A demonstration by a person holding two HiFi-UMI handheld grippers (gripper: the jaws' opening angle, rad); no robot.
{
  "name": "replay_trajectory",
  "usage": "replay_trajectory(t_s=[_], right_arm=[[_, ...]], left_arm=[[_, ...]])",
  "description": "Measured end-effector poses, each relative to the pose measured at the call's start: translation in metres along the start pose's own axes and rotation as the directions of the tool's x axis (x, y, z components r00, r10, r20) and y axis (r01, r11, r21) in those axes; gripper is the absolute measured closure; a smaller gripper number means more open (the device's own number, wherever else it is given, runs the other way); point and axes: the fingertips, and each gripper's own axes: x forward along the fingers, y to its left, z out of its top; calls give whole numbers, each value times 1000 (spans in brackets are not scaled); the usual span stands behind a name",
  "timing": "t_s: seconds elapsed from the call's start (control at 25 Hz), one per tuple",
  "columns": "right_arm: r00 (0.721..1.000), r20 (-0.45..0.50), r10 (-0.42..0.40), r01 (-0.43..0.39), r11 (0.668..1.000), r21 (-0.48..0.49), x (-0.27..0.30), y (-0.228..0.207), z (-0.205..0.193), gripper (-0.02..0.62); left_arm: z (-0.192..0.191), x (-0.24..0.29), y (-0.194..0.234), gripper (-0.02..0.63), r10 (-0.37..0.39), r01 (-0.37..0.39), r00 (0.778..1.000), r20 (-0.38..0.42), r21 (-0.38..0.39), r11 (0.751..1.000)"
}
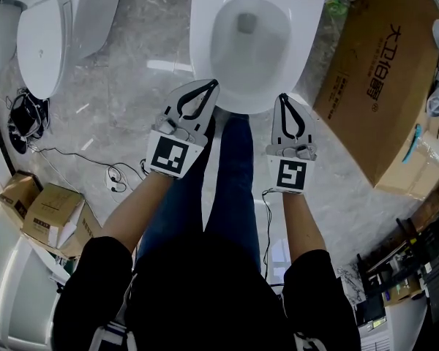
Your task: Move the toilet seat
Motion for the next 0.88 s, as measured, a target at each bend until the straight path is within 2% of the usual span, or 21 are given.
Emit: replay_trajectory(t_s=[0.16, 0.32, 0.88], right_arm=[[1000, -20, 1, 0, 1000, 6, 5, 3, -12, 572], [999, -50, 6, -6, 1000, 0, 9, 8, -26, 572], [993, -118, 30, -34, 999, -30, 20, 23, -63, 572]], left_arm=[[-12, 3, 3, 598, -4, 3, 1000, -16, -6, 1000], [-20, 6, 3, 598, -27, 28, 1000, -17, 62, 998], [-73, 10, 0, 598, -45, 53, 992, -122, 70, 996]])
